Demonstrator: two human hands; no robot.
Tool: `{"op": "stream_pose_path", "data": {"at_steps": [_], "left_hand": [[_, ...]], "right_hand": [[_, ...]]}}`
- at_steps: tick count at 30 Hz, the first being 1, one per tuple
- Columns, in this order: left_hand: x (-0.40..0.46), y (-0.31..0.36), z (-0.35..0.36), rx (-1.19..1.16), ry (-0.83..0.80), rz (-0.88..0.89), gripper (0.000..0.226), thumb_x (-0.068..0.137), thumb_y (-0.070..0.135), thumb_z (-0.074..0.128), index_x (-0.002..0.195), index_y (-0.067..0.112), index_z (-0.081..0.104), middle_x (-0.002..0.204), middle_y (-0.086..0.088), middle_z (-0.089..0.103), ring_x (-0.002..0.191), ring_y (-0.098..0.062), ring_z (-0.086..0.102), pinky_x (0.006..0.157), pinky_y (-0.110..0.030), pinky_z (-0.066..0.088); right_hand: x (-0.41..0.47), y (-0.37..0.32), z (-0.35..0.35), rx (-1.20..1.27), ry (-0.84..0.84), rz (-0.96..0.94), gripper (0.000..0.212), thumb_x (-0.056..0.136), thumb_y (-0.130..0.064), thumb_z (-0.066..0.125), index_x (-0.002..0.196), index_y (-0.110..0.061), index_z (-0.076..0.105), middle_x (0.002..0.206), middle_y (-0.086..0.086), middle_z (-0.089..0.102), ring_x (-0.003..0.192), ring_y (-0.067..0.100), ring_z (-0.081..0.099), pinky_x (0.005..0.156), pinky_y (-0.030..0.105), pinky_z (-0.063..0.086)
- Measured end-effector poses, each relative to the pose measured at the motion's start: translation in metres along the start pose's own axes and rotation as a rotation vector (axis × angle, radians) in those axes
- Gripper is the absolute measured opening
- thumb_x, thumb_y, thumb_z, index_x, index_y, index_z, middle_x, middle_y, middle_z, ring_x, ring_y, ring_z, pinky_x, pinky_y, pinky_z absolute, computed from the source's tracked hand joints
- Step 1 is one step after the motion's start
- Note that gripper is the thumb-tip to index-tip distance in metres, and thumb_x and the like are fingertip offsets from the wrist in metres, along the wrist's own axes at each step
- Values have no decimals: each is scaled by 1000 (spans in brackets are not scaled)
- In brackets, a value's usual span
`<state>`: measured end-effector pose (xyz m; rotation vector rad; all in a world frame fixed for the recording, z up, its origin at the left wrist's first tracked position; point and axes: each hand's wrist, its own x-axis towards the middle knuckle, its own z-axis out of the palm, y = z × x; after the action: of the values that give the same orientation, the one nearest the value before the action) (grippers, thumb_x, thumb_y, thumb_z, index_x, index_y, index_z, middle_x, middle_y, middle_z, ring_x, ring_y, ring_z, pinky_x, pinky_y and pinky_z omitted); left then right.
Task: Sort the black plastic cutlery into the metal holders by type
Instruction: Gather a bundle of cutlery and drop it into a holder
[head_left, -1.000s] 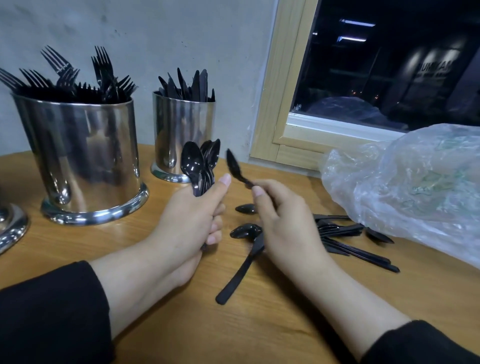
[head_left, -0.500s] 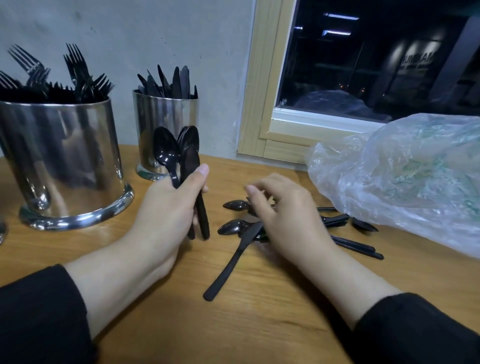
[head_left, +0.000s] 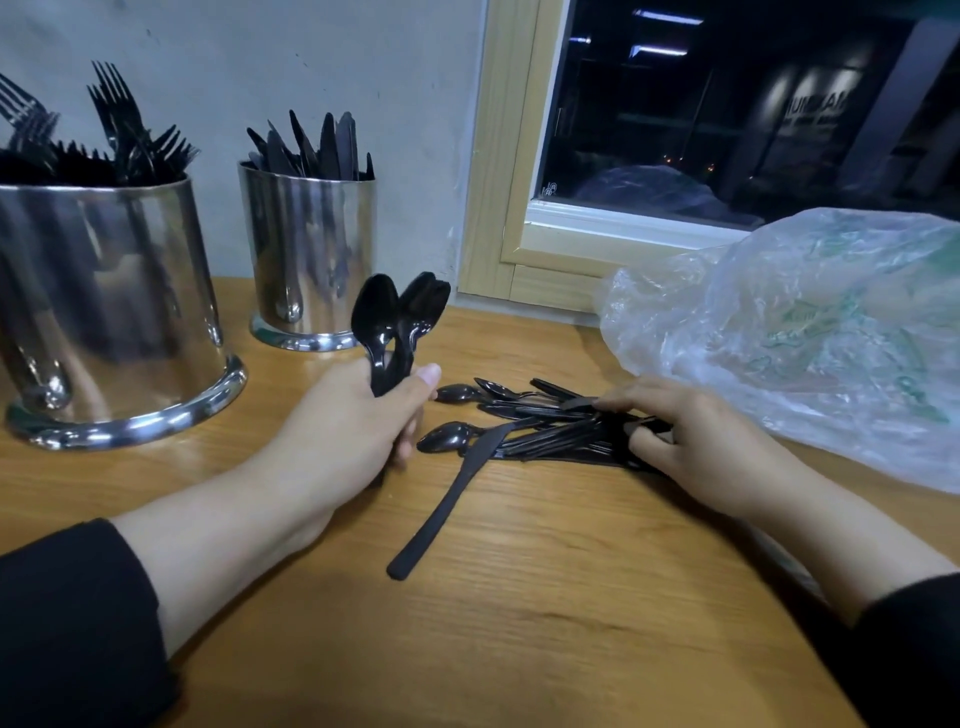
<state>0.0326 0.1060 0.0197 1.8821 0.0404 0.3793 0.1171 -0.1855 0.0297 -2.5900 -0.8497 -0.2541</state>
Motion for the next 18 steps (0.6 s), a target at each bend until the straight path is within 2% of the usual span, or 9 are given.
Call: {"op": "stream_pose_path", "data": {"at_steps": [3, 6, 8, 11, 13, 15, 16, 18], "left_hand": [[-1, 0, 0, -26, -22, 22, 53, 104, 40, 53, 86, -9, 60, 55, -4, 51, 55, -18, 53, 71, -28, 41], [-1, 0, -1, -55, -43, 21, 45, 104, 40, 54, 84, 1, 63, 55, -3, 51, 55, -21, 52, 69, -33, 44], [0, 0, -1, -60, -56, 28, 44, 103, 41, 55, 84, 2, 62, 56, -4, 50, 55, -22, 51, 66, -35, 45], [0, 1, 0, -102, -51, 34, 46, 102, 37, 59, 83, -4, 51, 60, -8, 44, 52, -23, 43, 55, -35, 43], [0, 3, 0, -137, -18, 15, 39, 100, 34, 62, 76, 8, 46, 61, -9, 40, 48, -22, 38, 45, -31, 38], [-1, 4, 0, -142, 11, 12, 39, 100, 35, 62, 73, 13, 44, 57, -4, 41, 44, -20, 37, 40, -27, 35], [-1, 4, 0, -136, 26, 15, 40, 100, 36, 62, 72, 14, 44, 55, -1, 42, 43, -18, 38, 39, -26, 34], [-1, 4, 1, -134, 59, 11, 40, 99, 38, 62, 72, 14, 44, 53, -2, 40, 41, -18, 35, 38, -26, 32]], "right_hand": [[0, 2, 3, -6, 8, -30, 38, 93, -13, 64, 121, -38, 68, 115, -27, 60, 109, -6, 55, 93, 9, 39], [3, 1, 6, -7, -3, -41, 33, 93, -18, 67, 122, -33, 69, 116, -24, 61, 110, -4, 55, 95, 10, 39], [3, -1, 7, -21, -6, -65, 31, 94, -20, 67, 122, -32, 69, 116, -23, 61, 111, -2, 56, 97, 17, 41], [3, -3, 8, -21, 10, -85, 28, 94, -21, 68, 120, -31, 70, 114, -24, 62, 111, -1, 56, 98, 17, 41], [2, -5, 8, -13, 27, -86, 24, 95, -28, 66, 119, -31, 70, 113, -25, 61, 111, -3, 55, 96, 11, 39], [3, -9, 9, -1, 74, -83, 24, 96, -35, 62, 118, -30, 70, 114, -24, 61, 110, -4, 53, 95, 7, 36], [5, -13, 10, -2, 106, -94, 25, 96, -35, 61, 118, -28, 71, 114, -22, 61, 109, -2, 54, 96, 11, 38], [11, -25, 14, -28, 142, -154, 25, 97, -34, 61, 118, -24, 71, 112, -18, 63, 107, 8, 56, 97, 29, 44]]}}
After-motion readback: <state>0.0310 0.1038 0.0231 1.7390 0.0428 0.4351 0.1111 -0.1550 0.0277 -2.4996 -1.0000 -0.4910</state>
